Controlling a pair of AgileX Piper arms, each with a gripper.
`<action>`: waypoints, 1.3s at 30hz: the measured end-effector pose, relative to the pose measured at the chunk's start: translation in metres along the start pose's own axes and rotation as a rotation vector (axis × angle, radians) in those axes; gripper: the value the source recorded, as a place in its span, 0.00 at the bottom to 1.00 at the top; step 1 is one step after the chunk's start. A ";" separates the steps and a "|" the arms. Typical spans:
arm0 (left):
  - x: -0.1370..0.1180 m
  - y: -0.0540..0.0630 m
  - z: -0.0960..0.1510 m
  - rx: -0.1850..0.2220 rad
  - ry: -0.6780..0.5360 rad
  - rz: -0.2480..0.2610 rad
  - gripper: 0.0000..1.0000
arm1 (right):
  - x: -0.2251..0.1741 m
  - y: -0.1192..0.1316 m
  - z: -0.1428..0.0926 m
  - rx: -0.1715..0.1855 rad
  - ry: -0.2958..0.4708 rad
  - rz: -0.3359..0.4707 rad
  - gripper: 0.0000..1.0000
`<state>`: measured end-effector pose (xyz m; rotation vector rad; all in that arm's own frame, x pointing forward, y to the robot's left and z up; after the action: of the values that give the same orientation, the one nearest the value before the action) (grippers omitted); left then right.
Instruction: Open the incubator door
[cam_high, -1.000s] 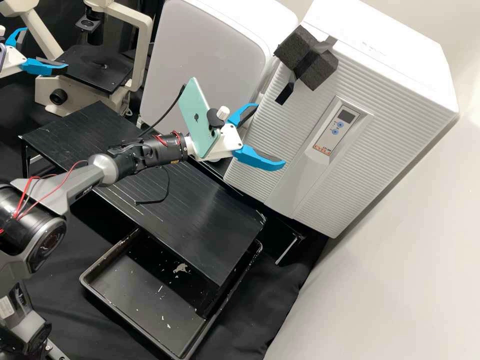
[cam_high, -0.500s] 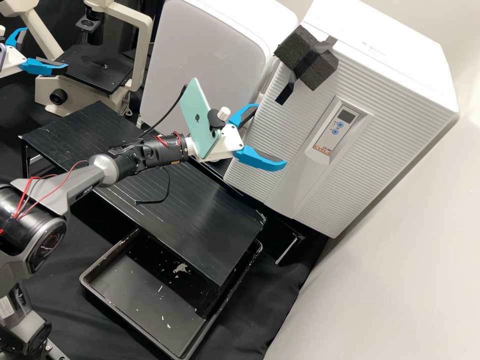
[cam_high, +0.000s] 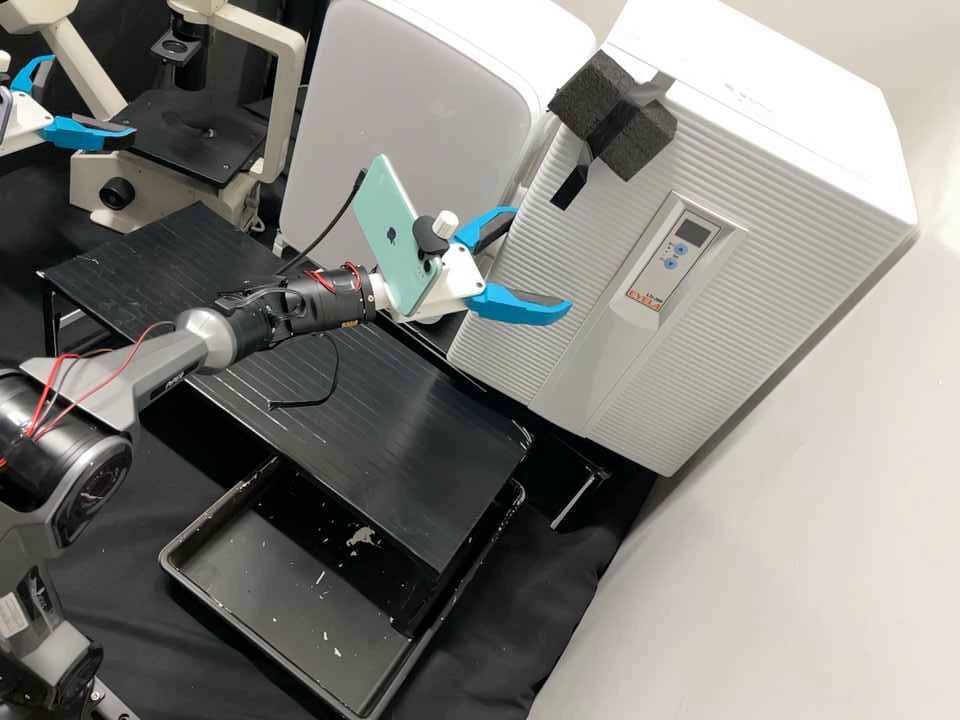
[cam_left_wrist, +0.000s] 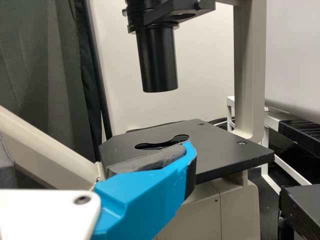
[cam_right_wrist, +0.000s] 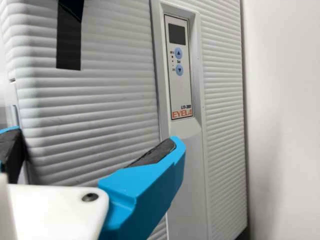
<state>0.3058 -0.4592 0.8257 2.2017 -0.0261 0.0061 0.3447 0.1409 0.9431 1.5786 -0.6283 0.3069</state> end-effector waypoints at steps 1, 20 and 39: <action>0.000 0.000 0.000 0.000 0.000 0.000 1.00 | 0.000 0.000 0.000 0.000 0.000 0.000 0.00; 0.000 0.000 0.000 0.000 0.000 0.000 1.00 | -0.003 -0.001 -0.004 0.009 0.012 -0.039 0.00; 0.000 0.000 0.000 0.000 0.000 0.000 1.00 | -0.005 -0.002 -0.006 -0.005 0.035 -0.068 0.00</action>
<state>0.3058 -0.4592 0.8257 2.2017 -0.0261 0.0061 0.3430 0.1482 0.9398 1.5827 -0.5471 0.2810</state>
